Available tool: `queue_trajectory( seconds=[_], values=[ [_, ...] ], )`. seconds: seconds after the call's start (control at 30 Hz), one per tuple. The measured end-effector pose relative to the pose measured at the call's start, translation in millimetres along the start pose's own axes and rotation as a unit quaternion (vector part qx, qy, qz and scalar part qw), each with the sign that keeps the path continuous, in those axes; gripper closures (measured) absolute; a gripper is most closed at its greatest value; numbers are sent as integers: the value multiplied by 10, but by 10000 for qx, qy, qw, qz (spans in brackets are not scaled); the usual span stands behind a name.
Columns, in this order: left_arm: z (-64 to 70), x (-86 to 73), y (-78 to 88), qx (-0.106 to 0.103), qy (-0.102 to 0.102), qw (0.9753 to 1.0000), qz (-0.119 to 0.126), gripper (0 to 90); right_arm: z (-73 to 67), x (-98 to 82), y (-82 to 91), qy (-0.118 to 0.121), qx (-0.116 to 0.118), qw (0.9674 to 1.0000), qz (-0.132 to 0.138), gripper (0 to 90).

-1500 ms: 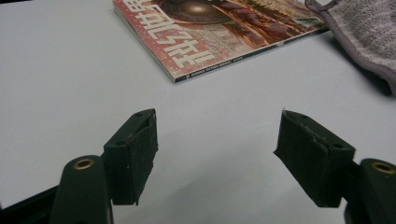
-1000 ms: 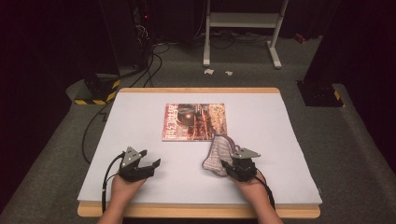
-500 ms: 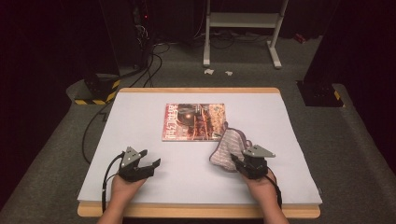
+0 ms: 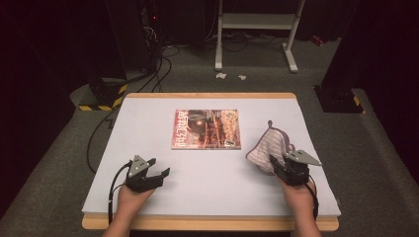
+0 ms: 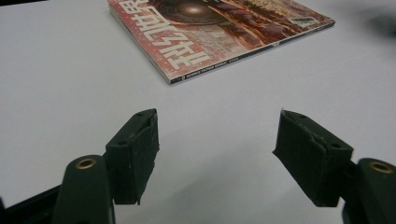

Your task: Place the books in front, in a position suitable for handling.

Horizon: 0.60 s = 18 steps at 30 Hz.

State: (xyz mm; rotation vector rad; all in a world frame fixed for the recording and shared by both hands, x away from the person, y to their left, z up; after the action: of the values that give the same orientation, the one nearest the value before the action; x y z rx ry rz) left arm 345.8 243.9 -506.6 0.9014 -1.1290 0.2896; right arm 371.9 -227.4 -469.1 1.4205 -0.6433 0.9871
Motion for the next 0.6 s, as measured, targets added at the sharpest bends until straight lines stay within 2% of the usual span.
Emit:
queue_trajectory(
  seconds=[0.13,0.37,0.53,0.6],
  values=[
    [3,0,-3,-20,-5,10000,-9,305,113,-53,-40,-29,-194,9998,-103,671],
    [-1,-1,-7,-41,10,10000,-42,305,187,-182,-193,-14,-395,9983,-420,649],
    [-8,-5,-19,-78,43,9999,-92,311,243,-273,-291,-50,-451,9968,-661,627],
    [-4,-8,-24,-68,39,9999,-111,310,249,-298,-307,-105,-443,9968,-663,619]
  ],
)
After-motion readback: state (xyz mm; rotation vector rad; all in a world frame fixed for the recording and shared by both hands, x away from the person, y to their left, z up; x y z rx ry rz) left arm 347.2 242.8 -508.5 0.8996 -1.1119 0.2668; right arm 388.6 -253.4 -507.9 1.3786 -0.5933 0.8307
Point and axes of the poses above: each handheld gripper's, and its own axes: y roughly backward along the jaws, x roughly out of its top, z roughly to its right, the point moved 1 cm from there along -y, roughly forward along the jaws, and after that the axes turned 12 degrees about -x, right-handed, at the moved point
